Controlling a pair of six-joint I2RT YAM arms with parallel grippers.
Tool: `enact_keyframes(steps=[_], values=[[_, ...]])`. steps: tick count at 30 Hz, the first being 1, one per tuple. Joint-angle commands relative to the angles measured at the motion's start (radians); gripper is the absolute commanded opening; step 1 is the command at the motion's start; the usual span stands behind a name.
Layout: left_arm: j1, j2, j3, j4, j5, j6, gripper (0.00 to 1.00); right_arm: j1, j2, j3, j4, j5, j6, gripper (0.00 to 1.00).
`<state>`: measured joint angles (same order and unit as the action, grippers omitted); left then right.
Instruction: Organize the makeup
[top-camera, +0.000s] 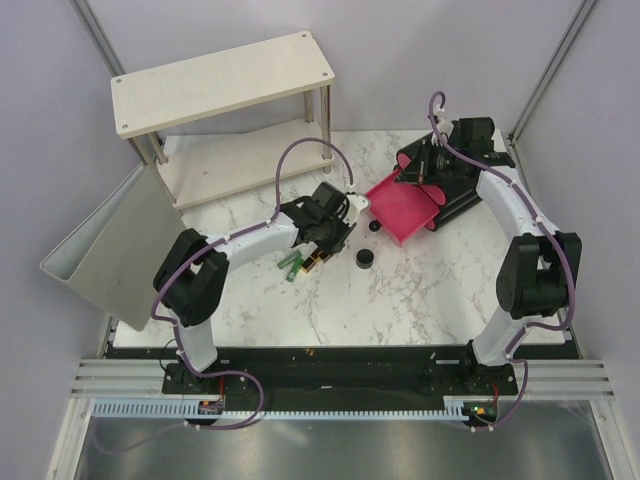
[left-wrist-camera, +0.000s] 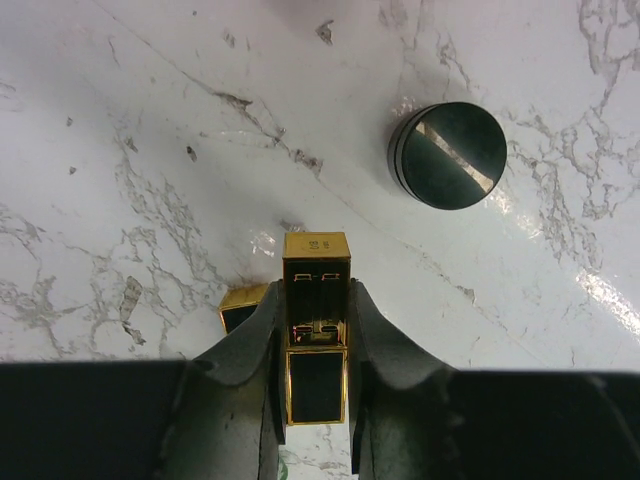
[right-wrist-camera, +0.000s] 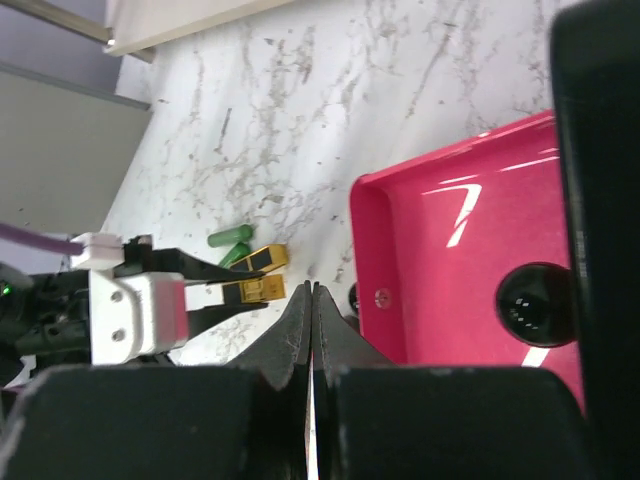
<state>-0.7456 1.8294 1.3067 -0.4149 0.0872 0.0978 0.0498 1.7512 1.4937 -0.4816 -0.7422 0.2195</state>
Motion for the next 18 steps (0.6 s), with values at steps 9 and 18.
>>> enact_keyframes(steps=[9,18], values=[[0.005,-0.027,0.186,0.022,-0.040,0.019,0.02,-0.002,-0.075,0.146,-0.043,0.260,0.026,0.00],[0.003,0.063,0.423,0.094,0.017,-0.027,0.02,-0.024,0.024,0.280,-0.155,0.575,0.049,0.00]])
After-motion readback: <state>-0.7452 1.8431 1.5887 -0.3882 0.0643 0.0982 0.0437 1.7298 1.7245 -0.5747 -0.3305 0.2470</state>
